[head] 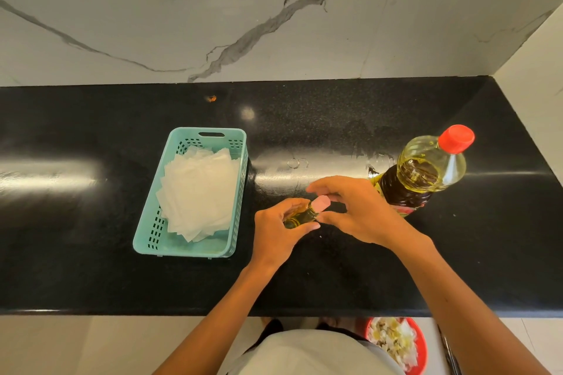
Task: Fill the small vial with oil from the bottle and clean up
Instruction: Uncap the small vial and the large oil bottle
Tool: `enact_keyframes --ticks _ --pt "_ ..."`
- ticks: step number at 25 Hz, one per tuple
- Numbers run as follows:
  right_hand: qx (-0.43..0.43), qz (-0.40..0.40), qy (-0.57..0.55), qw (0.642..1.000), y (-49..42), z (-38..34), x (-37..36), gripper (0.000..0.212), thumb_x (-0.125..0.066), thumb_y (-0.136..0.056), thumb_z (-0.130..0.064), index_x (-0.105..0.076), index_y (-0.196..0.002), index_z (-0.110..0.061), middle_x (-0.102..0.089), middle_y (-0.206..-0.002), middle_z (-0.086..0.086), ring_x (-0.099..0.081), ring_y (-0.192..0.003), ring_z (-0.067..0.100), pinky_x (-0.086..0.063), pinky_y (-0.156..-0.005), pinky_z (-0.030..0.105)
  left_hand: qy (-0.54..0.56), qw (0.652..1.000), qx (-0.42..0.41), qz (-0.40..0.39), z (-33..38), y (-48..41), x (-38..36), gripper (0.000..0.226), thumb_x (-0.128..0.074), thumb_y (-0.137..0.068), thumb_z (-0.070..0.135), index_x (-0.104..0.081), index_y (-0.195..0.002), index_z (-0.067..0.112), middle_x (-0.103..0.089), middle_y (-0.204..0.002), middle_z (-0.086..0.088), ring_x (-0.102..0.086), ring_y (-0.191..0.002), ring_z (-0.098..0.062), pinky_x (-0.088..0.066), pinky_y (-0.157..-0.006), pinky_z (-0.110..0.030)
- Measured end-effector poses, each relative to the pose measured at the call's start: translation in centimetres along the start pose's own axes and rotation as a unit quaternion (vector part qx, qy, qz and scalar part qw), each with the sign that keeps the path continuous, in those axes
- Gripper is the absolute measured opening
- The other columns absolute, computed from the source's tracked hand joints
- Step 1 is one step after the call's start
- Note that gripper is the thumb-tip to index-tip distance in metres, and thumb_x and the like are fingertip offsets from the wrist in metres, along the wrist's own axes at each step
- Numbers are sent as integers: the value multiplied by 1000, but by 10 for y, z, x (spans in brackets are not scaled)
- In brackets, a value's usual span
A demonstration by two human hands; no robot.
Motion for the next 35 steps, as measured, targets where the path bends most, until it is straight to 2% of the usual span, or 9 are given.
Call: enact_keyframes --ticks 3,5,7,9,13,24,29,32,35 --pt "-38 17 79 996 -2 -2 1 44 -64 -80 -58 -73 -102 -20 -74 -94 -3 -68 -82 12 -59 -69 31 -3 1000 -6 -3 0 0 0 47 -90 -74 33 -74 -117 24 -73 -101 19 -68 -98 9 -54 -83 -8" --pt "-40 16 97 994 -4 -3 -1 32 -64 -87 -49 -74 -93 -19 -73 -83 -3 -67 -75 14 -58 -66 32 -4 1000 -8 -6 0 -1 -1 46 -90 -74 33 -74 -116 25 -72 -100 23 -68 -97 10 -52 -83 -6" --pt "-22 6 80 997 -4 -3 0 12 -69 -89 -26 -74 -99 -21 -73 -91 -5 -67 -82 12 -57 -70 27 -3 1000 -4 -12 -1 -1 -3 45 -90 -74 31 -73 -116 27 -68 -97 31 -66 -96 13 -50 -81 -4" --pt "-4 13 74 997 -2 -2 2 18 -71 -87 -14 -73 -104 -21 -73 -98 -5 -66 -87 11 -57 -74 27 13 1000 15 -8 -4 -1 -4 43 -89 -76 29 -71 -115 32 -67 -93 34 -66 -96 13 -49 -81 -3" --pt "-58 130 101 985 0 16 2 23 -72 -86 -26 -66 -106 -17 -69 -89 -2 -62 -79 14 -53 -70 30 121 989 72 45 -16 -10 -2 36 -85 -81 19 -67 -111 28 -72 -107 24 -66 -109 6 -49 -91 -6" --pt "-174 42 117 977 -17 67 -55 38 -74 -85 -26 -64 -120 -17 -60 -117 5 -59 -106 23 -50 -87 33 73 992 94 42 -37 -31 -5 40 -86 -80 18 -65 -115 24 -71 -113 11 -65 -112 3 -53 -101 -18" --pt "-156 10 92 983 -7 32 -32 63 -77 -80 -30 -53 -136 -15 -58 -127 4 -61 -108 18 -52 -95 36 35 995 72 57 -11 -15 5 83 -90 -74 29 -48 -146 27 -50 -144 17 -46 -137 -2 -38 -110 -13" --pt "-16 162 12 987 36 -27 45 32 -75 -81 -43 -71 -109 -27 -70 -89 -15 -67 -73 3 -55 -65 18 43 989 -47 136 40 -4 14 66 -80 -82 41 -54 -141 24 -57 -141 14 -54 -132 -7 -45 -108 -19" --pt "50 344 77 935 77 -66 148 18 -65 -91 -48 -70 -101 -35 -69 -82 -23 -67 -70 -1 -49 -61 7 115 986 -102 64 107 -30 -9 58 -80 -83 40 -61 -134 23 -65 -134 9 -62 -123 -8 -54 -101 -24"
Point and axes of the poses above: each hand's wrist, its own y-axis away from the middle knuckle, its own x-axis out of the back of the hand, z = x × y, the point moved 4 cm from there along -y, towards the middle knuckle
